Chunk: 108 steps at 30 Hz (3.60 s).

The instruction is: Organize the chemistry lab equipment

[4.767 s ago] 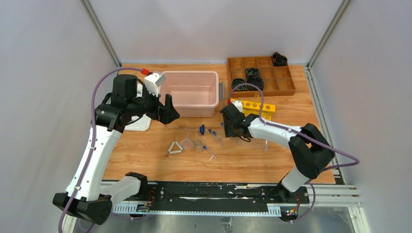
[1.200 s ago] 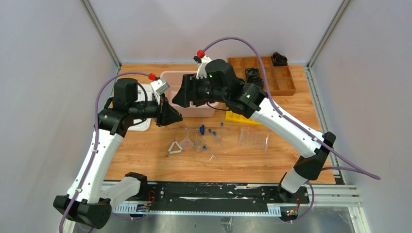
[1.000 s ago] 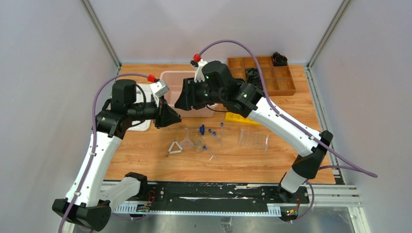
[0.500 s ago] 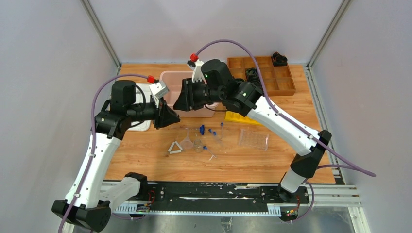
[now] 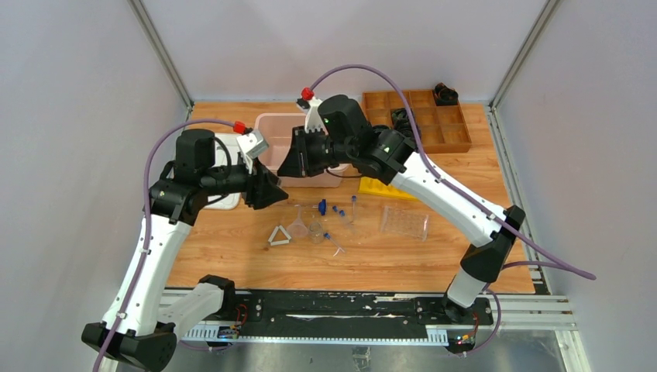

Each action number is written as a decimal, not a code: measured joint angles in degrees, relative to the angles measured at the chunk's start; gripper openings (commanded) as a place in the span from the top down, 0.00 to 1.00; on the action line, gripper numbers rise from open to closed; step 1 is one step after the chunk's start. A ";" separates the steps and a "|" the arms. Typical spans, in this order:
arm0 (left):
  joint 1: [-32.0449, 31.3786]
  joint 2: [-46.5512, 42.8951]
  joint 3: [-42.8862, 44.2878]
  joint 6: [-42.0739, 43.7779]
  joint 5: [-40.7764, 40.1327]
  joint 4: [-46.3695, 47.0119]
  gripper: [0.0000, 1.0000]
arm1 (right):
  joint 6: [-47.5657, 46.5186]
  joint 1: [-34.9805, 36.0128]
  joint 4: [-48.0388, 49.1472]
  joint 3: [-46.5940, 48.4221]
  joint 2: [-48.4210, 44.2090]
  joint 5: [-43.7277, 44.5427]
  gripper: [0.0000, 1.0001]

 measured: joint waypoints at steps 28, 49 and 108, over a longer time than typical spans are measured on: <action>0.00 12.37 12.96 2.73 -32.87 -15.17 0.00 | -12.20 -27.56 -6.01 -35.23 -29.42 25.14 1.00; 0.00 15.06 11.91 3.96 -37.44 -16.76 0.00 | -18.16 -30.05 5.22 -52.11 -36.00 40.54 1.00; 0.00 14.40 12.20 2.67 -30.77 -16.79 0.00 | -17.94 -32.52 24.00 -59.95 -24.96 39.71 1.00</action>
